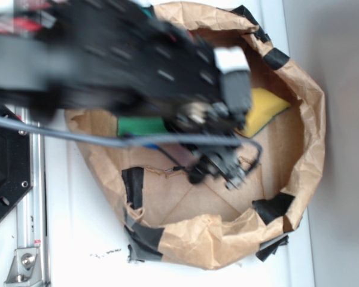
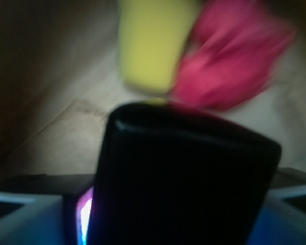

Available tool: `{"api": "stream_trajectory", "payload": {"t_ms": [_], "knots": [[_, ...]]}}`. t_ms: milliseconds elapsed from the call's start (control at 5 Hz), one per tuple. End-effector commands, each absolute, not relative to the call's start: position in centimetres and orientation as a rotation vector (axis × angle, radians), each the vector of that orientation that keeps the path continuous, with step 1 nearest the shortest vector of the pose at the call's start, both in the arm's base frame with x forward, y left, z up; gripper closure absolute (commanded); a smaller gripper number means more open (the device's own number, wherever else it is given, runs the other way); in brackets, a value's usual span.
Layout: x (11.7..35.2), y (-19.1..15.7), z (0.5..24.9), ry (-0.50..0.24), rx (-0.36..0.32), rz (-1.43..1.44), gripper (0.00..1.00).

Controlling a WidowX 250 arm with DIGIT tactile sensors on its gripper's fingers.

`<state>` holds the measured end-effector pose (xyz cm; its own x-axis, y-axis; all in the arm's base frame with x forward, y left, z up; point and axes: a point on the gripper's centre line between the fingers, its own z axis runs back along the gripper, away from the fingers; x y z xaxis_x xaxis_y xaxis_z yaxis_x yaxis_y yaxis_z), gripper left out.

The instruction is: Grab the black box.

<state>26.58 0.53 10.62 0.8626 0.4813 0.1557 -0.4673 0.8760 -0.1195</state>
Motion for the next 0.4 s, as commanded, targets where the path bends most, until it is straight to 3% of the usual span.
{"api": "stream_trajectory", "payload": {"t_ms": [0, 200], "knots": [[28.18, 0.80, 18.87, -0.190, -0.083, 0.083, 1.00], [27.99, -0.10, 18.58, -0.142, -0.093, 0.086, 1.00]]}}
